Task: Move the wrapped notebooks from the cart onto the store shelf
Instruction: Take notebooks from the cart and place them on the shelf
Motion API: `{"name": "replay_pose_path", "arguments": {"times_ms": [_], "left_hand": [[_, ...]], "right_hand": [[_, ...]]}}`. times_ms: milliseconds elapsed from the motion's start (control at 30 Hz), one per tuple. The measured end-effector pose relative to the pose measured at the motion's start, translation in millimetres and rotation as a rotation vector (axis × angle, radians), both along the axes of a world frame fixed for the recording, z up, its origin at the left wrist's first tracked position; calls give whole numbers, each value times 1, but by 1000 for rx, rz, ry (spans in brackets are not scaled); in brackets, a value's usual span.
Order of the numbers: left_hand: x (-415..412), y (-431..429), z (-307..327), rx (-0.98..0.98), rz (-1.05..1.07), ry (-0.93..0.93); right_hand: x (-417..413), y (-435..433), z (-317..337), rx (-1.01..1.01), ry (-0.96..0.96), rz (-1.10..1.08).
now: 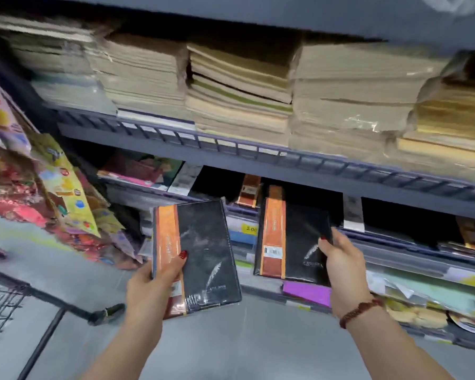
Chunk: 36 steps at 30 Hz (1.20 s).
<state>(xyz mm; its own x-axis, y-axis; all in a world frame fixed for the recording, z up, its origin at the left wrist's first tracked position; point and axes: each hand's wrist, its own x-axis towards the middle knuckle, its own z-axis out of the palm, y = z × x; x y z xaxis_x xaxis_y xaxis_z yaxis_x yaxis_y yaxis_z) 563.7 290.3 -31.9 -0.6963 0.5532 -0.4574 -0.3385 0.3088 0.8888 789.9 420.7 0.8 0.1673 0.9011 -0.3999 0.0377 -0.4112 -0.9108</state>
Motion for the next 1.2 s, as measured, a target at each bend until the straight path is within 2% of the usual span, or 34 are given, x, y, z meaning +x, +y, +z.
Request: {"name": "replay_pose_path", "arguments": {"times_ms": [133,267,400,467,533,600,700,867,1200], "left_hand": [[0,20,-14,15,-10,-1],[-2,35,-28,38,-53,4],[-5,44,-42,65,-21,-15],[-7,44,-49,67,-15,-28],[-10,45,-53,74,-11,-30],[-11,45,-54,78,-7,-35],[-12,44,-54,87,1,-41],[-14,44,-52,103,4,-41],[-16,48,-36,138,-35,-18]], "right_hand": [[-13,33,-12,66,41,13],[-30,58,-17,103,-3,9],[-40,73,-24,75,-60,97],[-40,77,-28,70,-167,213],[-38,75,-31,96,-360,341],[-33,68,-30,188,-529,443],[-25,51,-30,343,-628,581],[-25,47,-46,499,-631,554],[-45,62,-52,517,-636,542]]}}
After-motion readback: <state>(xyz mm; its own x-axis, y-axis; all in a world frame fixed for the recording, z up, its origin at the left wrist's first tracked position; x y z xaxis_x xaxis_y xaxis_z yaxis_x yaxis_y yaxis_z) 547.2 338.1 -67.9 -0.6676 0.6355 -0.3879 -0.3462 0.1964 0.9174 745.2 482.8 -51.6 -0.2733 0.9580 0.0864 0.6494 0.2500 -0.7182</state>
